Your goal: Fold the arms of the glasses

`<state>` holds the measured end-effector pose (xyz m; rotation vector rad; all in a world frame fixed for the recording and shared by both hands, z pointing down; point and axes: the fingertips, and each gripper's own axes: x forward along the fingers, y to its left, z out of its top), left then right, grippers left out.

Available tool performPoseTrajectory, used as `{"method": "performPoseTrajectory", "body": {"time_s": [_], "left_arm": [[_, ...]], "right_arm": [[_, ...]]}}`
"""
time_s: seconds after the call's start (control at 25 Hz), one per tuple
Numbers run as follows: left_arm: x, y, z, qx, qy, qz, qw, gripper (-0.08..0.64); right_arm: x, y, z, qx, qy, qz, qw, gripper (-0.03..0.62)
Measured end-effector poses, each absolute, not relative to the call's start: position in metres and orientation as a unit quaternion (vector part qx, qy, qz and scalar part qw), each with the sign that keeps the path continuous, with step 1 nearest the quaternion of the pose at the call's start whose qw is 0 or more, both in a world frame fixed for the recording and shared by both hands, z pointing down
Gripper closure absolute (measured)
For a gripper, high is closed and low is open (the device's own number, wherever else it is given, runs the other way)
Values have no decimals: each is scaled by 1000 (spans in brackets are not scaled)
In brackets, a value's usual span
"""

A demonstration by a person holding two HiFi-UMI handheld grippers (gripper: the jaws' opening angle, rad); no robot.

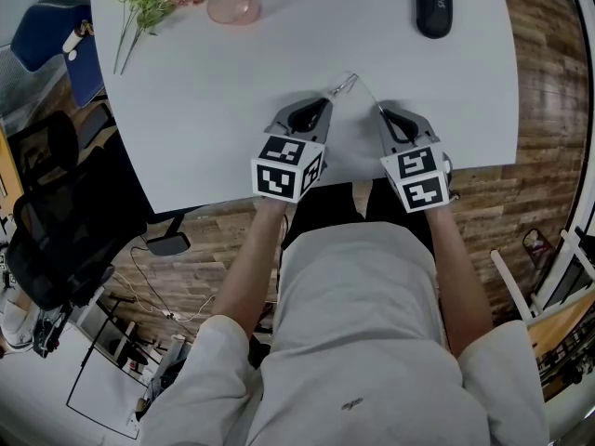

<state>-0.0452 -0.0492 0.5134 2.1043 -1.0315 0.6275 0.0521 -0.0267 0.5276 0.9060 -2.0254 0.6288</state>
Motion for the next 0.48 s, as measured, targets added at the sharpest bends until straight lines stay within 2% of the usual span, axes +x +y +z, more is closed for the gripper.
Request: {"method": "performPoseTrajectory", "body": {"time_s": [0.48], "left_arm": [[-48, -51, 514, 810, -400, 244, 352, 535]], "right_arm": [[35, -20, 525, 342, -810, 261, 398, 558]]}}
